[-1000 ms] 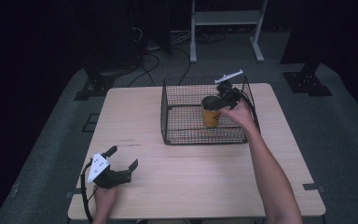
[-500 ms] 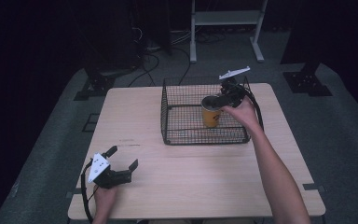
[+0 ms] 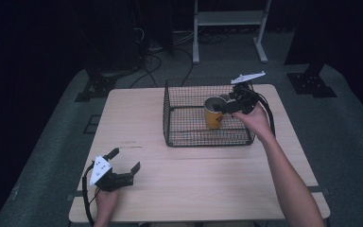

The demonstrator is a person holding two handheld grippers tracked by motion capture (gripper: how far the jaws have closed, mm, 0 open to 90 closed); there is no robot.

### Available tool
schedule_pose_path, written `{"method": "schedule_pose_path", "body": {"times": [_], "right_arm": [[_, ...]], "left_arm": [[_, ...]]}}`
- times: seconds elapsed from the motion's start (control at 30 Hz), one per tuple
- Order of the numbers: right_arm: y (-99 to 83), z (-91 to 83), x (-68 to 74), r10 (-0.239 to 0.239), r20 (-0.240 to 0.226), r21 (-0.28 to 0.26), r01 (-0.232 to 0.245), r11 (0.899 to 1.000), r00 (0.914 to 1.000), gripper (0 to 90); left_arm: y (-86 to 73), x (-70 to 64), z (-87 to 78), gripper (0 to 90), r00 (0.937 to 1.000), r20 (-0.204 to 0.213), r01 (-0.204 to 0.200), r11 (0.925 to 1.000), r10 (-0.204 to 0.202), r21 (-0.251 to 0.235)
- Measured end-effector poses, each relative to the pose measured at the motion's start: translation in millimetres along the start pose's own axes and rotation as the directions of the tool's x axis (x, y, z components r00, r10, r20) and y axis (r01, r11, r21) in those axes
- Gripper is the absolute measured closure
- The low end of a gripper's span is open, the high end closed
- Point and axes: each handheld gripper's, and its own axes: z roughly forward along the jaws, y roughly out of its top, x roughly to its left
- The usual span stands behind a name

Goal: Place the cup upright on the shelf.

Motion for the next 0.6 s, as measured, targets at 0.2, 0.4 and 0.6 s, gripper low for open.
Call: {"method": "schedule_pose_path", "body": {"times": [0.2,0.4,0.6], "right_arm": [[-8.8,-11.0,5.5,-0.017,-0.011,-0.004,0.017,1.0,0.9998,5.0],[-17.4,-18.1,7.8,-0.024,-0.018,-0.005,0.024,1.0,0.9996,5.0],[-26.6,-30.3,13.6,-0.034,-0.034,-0.027,0.033,0.999,0.9989,5.0]], "left_arm": [[0.0,0.0,0.1,0.8,1.0,-0.002,0.0,1.0,0.0,0.001],[0.0,0.1,0.3,0.8,1.0,-0.004,0.002,1.0,-0.002,0.0],[0.1,0.0,0.3,0.8,1.0,-0.004,0.002,1.0,-0.002,0.001]]}}
